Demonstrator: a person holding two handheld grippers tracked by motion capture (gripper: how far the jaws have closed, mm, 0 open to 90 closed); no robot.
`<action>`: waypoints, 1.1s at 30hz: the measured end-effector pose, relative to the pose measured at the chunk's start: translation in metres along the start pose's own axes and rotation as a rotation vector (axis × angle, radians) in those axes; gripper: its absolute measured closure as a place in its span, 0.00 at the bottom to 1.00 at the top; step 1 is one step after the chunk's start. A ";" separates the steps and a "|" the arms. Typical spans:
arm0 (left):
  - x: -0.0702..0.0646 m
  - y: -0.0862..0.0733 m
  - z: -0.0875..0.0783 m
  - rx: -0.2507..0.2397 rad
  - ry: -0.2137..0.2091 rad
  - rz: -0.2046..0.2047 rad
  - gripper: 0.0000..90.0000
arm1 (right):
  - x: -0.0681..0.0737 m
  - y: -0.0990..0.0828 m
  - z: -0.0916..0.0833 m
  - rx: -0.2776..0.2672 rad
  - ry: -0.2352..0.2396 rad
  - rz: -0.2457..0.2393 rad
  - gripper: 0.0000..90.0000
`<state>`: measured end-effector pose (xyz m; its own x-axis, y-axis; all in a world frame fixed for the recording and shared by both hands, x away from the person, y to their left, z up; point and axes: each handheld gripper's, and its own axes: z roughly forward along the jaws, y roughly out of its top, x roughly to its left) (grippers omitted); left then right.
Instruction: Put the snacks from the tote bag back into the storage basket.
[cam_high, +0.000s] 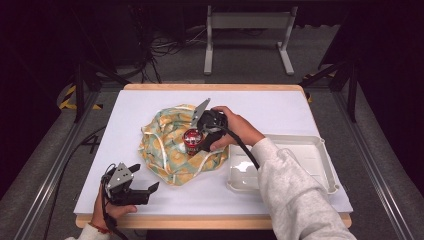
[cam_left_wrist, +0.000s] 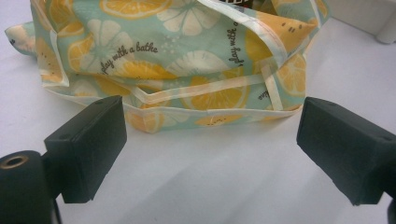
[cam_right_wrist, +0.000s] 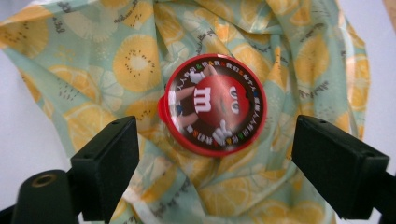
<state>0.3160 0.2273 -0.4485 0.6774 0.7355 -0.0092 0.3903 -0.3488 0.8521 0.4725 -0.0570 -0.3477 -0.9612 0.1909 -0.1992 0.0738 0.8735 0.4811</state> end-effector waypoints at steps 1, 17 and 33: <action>0.000 0.000 -0.001 0.002 0.002 0.004 0.10 | 0.000 0.003 0.004 0.012 0.020 0.001 0.17; -0.003 -0.003 -0.005 0.008 0.011 -0.003 0.09 | -0.016 0.015 0.039 0.151 0.087 0.023 0.19; -0.004 -0.003 -0.004 0.023 0.007 0.015 0.09 | -0.014 0.022 0.044 0.151 0.105 0.011 0.26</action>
<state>0.3098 0.2275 -0.4490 0.6787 0.7344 0.0074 0.3946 -0.3731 0.8397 0.4995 -0.0213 -0.3717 -0.9819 0.1603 -0.1007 0.1163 0.9305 0.3472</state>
